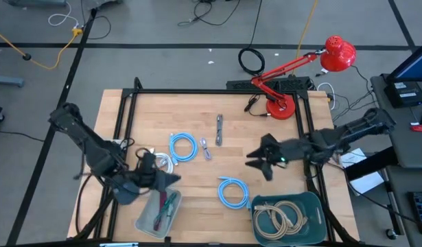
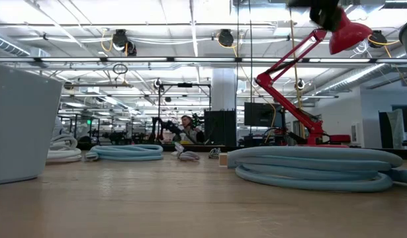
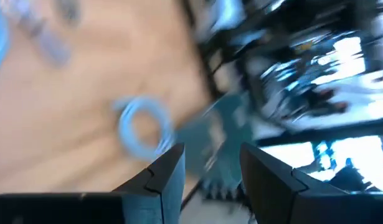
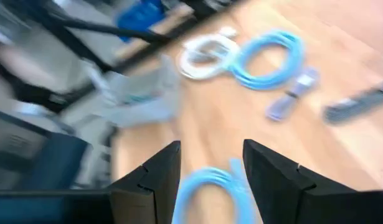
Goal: Pick & Place USB Port
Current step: Put the bottom light blue display cable into the blue bin
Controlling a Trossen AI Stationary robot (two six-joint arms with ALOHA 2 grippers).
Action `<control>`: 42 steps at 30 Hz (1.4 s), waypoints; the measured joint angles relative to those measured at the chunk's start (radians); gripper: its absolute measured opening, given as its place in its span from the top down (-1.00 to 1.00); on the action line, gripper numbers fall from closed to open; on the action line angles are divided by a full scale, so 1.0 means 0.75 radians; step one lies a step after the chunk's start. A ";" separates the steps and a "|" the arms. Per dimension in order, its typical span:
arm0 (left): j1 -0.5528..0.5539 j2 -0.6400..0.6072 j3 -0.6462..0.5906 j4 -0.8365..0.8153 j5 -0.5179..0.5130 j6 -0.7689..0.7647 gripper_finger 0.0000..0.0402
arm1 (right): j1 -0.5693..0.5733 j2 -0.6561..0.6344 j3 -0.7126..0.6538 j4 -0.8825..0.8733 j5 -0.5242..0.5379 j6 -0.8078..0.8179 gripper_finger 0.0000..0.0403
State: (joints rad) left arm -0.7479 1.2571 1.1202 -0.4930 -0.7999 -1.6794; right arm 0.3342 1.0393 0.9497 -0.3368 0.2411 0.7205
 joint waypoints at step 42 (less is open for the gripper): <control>0.063 -0.088 0.000 0.184 0.137 0.562 0.23 | 0.022 0.985 0.008 -0.024 -0.167 0.091 -0.04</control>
State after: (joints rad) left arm -0.7010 1.1908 1.1201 -0.3552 -0.6971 -1.2583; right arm 0.3507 1.7777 0.9554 -0.3548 0.1161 0.7888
